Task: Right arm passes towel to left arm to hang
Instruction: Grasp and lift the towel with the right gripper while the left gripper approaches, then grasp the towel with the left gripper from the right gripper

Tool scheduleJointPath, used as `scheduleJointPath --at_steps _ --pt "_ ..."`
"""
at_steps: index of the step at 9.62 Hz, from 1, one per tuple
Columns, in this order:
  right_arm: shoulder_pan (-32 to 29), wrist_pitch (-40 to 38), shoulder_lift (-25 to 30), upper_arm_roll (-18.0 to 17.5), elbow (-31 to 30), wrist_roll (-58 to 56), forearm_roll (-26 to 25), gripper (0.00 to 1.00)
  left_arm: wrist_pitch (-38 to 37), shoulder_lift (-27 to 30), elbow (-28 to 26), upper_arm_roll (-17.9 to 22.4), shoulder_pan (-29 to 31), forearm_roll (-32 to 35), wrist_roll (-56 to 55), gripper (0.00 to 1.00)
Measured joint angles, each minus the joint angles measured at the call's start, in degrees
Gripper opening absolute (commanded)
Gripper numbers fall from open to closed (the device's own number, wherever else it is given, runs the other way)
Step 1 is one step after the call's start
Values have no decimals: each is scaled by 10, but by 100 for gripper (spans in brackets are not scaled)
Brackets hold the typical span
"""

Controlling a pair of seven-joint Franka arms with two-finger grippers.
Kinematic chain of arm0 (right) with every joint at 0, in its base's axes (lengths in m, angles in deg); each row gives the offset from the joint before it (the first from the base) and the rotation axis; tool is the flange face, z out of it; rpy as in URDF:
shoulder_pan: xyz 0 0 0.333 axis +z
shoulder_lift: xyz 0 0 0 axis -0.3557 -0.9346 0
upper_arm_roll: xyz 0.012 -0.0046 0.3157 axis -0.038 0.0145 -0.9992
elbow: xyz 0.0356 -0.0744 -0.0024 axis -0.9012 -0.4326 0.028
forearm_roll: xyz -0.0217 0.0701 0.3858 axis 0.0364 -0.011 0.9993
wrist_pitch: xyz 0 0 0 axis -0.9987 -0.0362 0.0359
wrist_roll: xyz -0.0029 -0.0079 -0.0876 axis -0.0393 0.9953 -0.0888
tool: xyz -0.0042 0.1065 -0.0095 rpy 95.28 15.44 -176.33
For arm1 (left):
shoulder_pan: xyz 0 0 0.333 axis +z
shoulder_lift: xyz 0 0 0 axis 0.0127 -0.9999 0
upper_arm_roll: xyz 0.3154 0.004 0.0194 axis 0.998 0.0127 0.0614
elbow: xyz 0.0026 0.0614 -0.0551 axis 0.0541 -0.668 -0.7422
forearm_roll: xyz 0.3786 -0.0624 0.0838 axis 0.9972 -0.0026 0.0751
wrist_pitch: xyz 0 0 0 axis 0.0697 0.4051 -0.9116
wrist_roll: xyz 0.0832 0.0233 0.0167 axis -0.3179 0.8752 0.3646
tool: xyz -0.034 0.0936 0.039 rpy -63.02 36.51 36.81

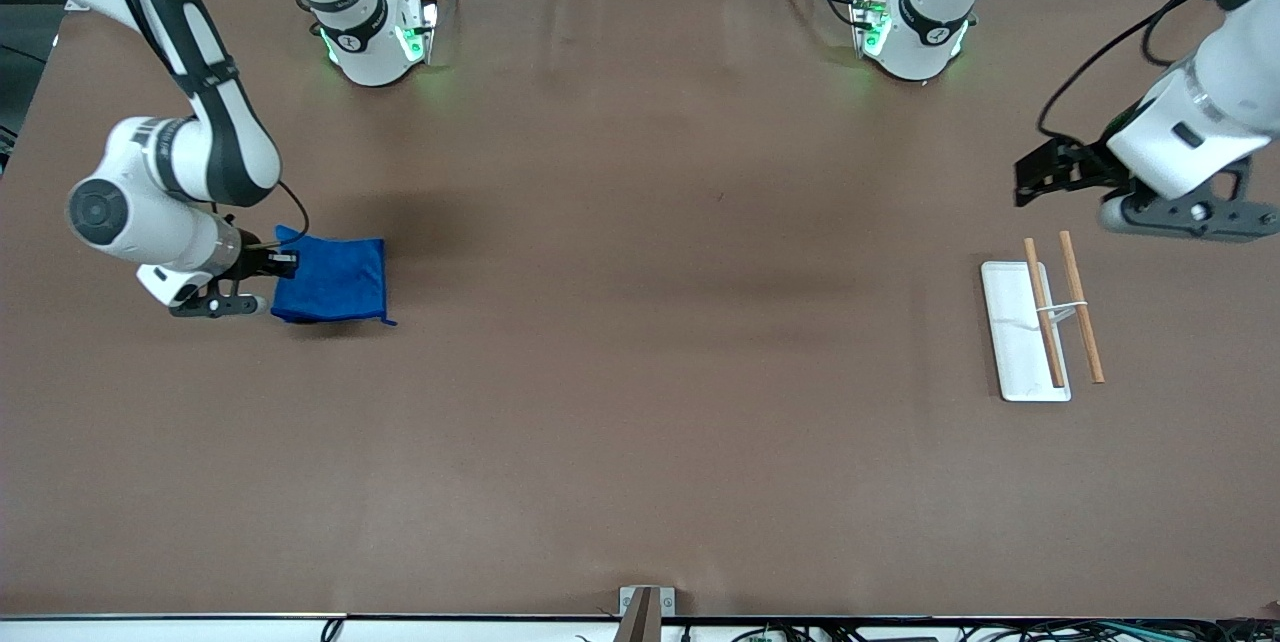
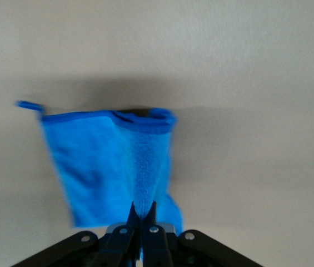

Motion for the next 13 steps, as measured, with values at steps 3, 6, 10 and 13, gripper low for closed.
scheduleJointPath --at_steps 3,6,10,13 --pt "19 -85 8 -91 93 106 3 0 11 -59 -5 1 4 -172 0 100" --pt "32 -74 2 -188 164 189 113 0 18 -125 -22 2 11 -340 18 100" --pt "125 63 -26 -205 194 234 331 0 24 -156 -104 2 14 -531 236 99" --pt "242 244 -54 -208 205 238 522 0 25 -213 -144 1 15 -660 376 96"
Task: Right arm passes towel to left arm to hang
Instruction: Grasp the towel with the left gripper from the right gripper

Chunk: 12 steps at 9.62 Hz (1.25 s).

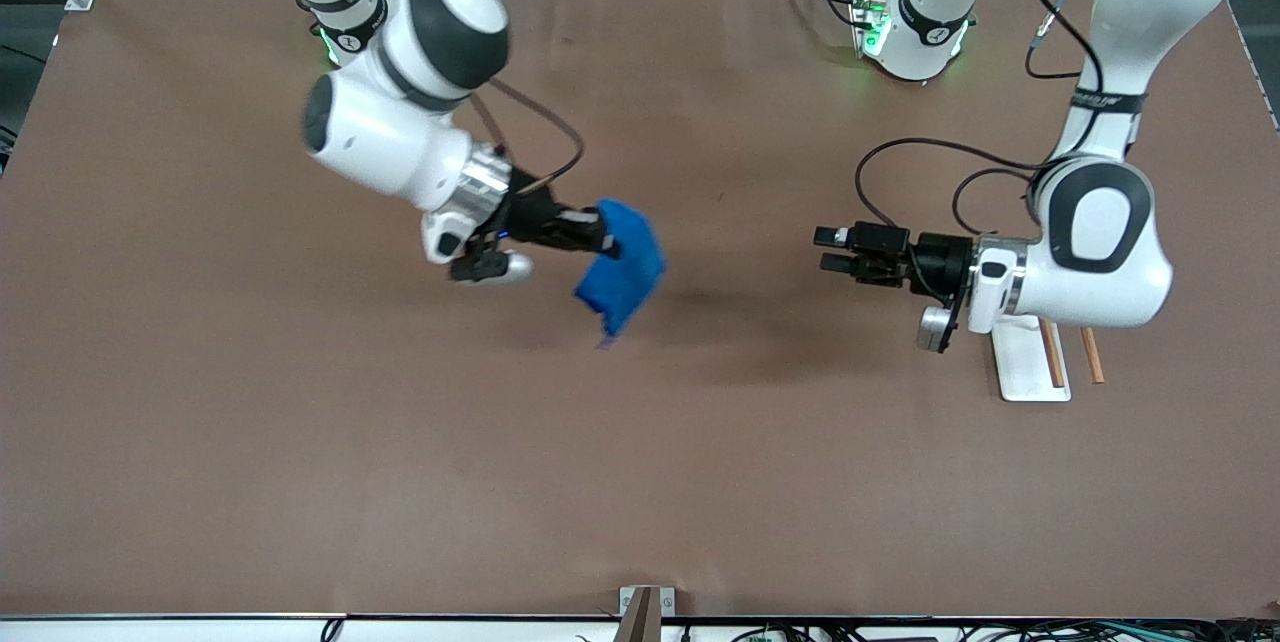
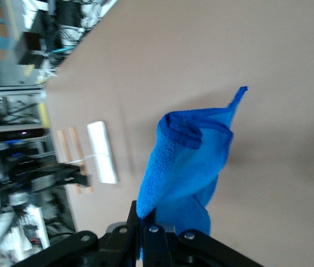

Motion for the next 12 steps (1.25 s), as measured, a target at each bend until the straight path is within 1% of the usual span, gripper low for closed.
scheduleJointPath --at_steps 2,3,4,5,6,9,11,12 --pt "57 61 -11 0 29 4 121 0 -18 -51 -3 -9 -2 -81 30 94" --pt "71 67 -13 0 44 4 178 0 -31 -74 -3 -17 -3 -110 47 93" --pt "78 67 -16 0 57 5 219 0 -53 -95 -4 -23 -3 -136 66 90" --pt "83 67 -21 0 70 5 245 0 -78 -114 -4 -27 -4 -155 79 88" --pt "86 67 -27 0 85 5 257 0 -98 -125 -4 -28 -4 -164 82 85" --pt "89 67 -50 0 114 5 261 0 -140 -129 -3 -29 0 -167 44 78" --pt "89 67 -56 0 118 5 261 0 -167 -129 0 -29 3 -179 -18 64" --pt "89 67 -57 0 119 5 261 0 -176 -128 3 -29 6 -182 -40 51"
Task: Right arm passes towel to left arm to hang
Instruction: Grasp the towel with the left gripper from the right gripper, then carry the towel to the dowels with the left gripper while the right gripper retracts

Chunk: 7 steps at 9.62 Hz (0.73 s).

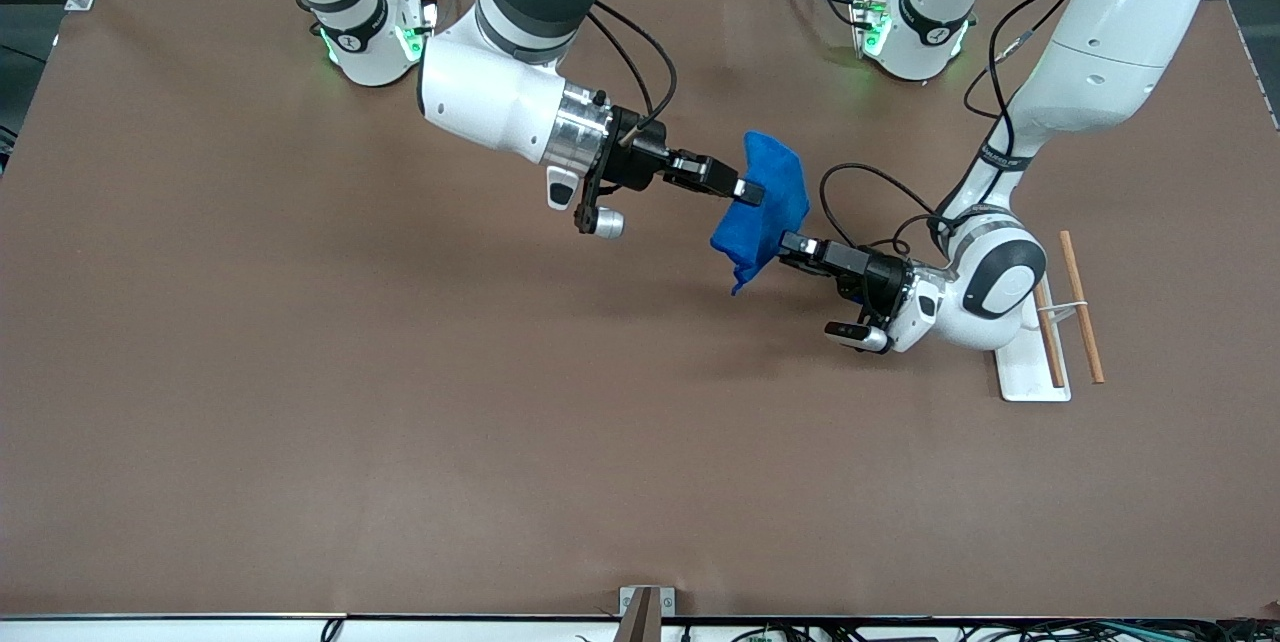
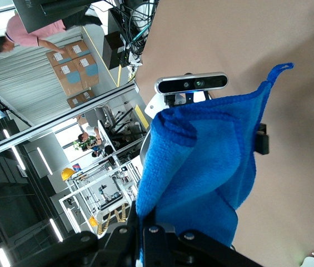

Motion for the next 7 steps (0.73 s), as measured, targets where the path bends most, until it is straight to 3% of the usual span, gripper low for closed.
scheduleJointPath --at_steps 3,4,6,7 --pt "0 0 0 0 1 0 0 0 -3 0 11 0 9 -1 -13 6" --pt "0 1 0 0 1 0 0 0 -3 0 15 0 12 -3 -14 0" --pt "0 1 0 2 2 0 0 6 -3 1 24 1 25 -4 -23 0" --pt "0 1 0 3 2 0 0 61 -3 5 30 4 38 -4 -41 0"
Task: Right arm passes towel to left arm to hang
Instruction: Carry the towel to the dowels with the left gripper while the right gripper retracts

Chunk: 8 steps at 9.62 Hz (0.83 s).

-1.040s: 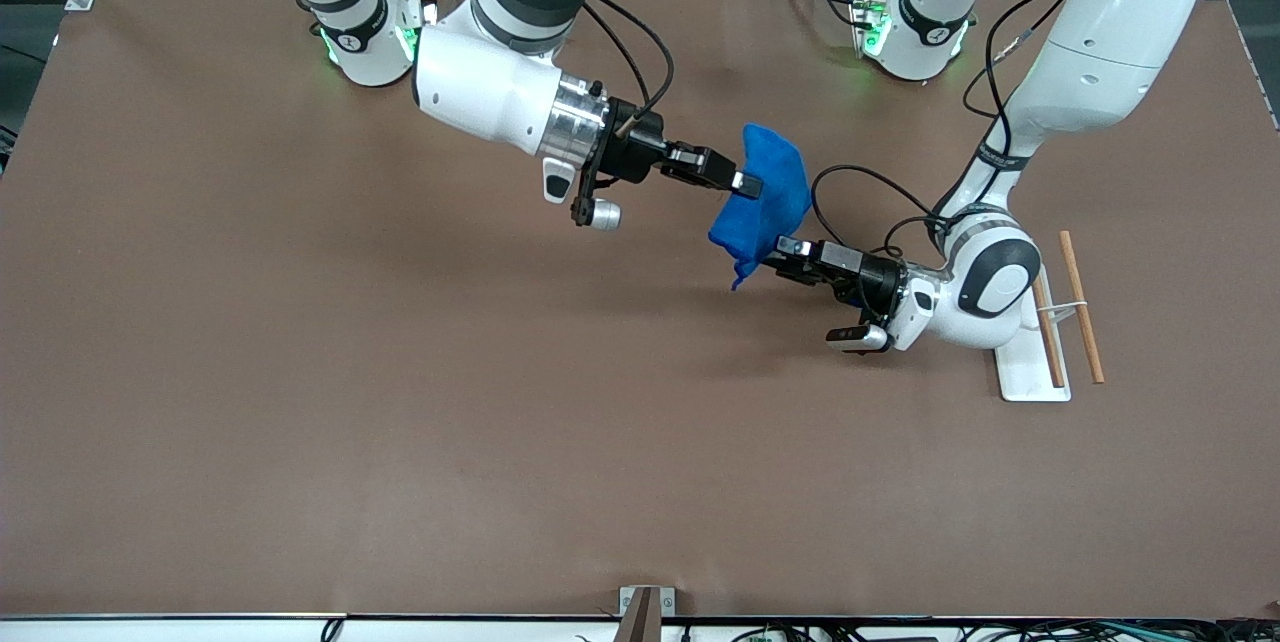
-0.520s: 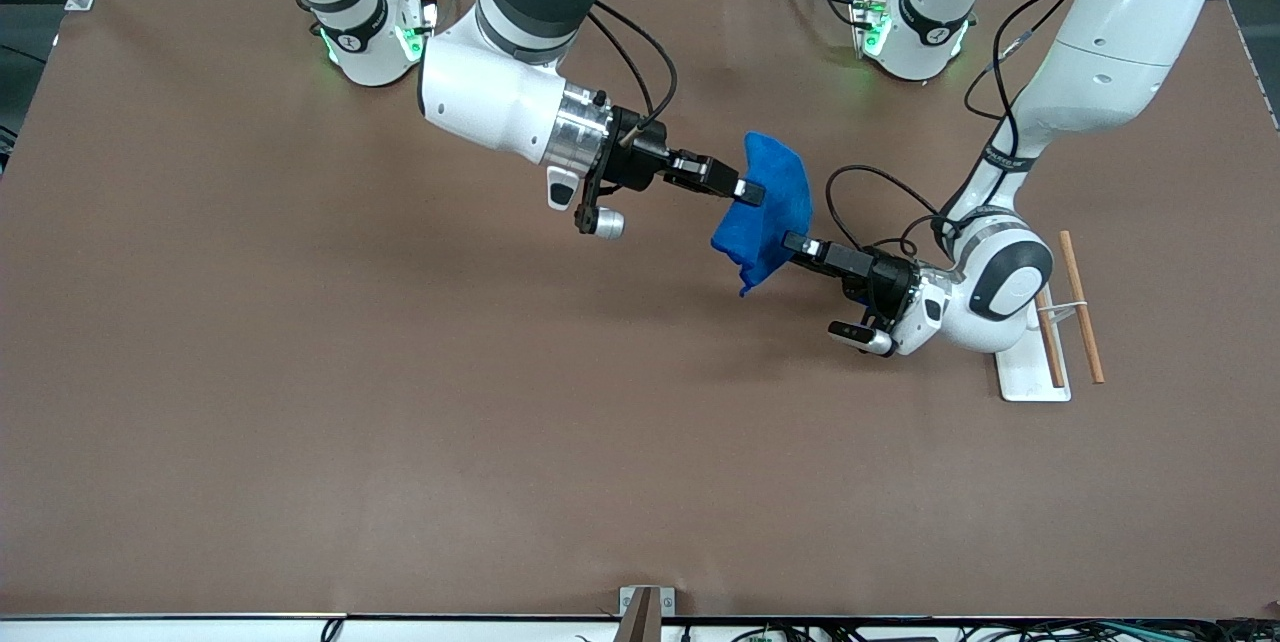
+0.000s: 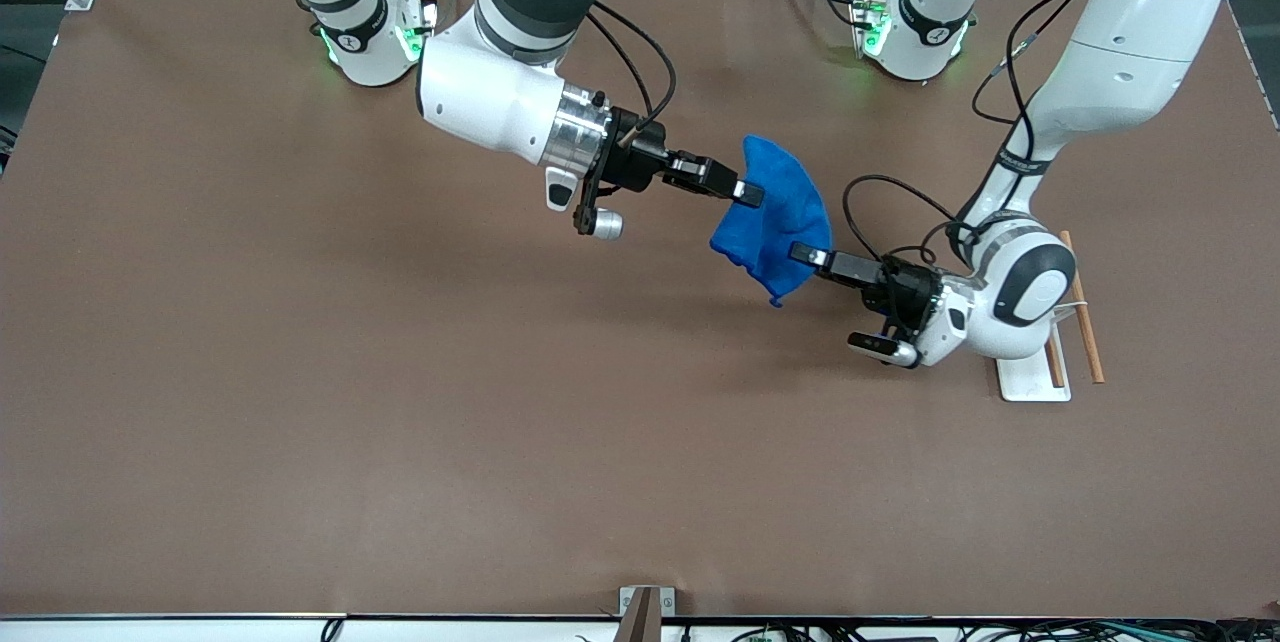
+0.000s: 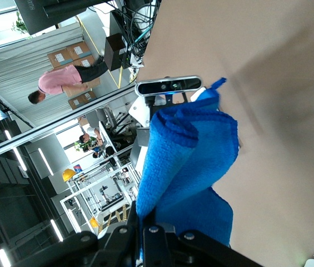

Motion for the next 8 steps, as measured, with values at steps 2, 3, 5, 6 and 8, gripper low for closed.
scheduleJointPath --at_steps 2,3,5,6,8 --pt "-3 0 -1 6 -2 -2 -13 100 0 23 26 2 37 35 -80 0" --pt "-10 -3 -2 9 -9 -3 -38 100 1 39 47 5 54 67 -128 0" --pt "-51 -47 6 17 -34 -5 -113 100 5 65 91 20 85 165 -204 0" --pt "-74 -85 19 29 -50 -6 -161 100 6 69 112 22 107 223 -233 0" --pt "-101 -177 55 81 -86 -6 -275 100 5 75 159 23 140 366 -297 0"
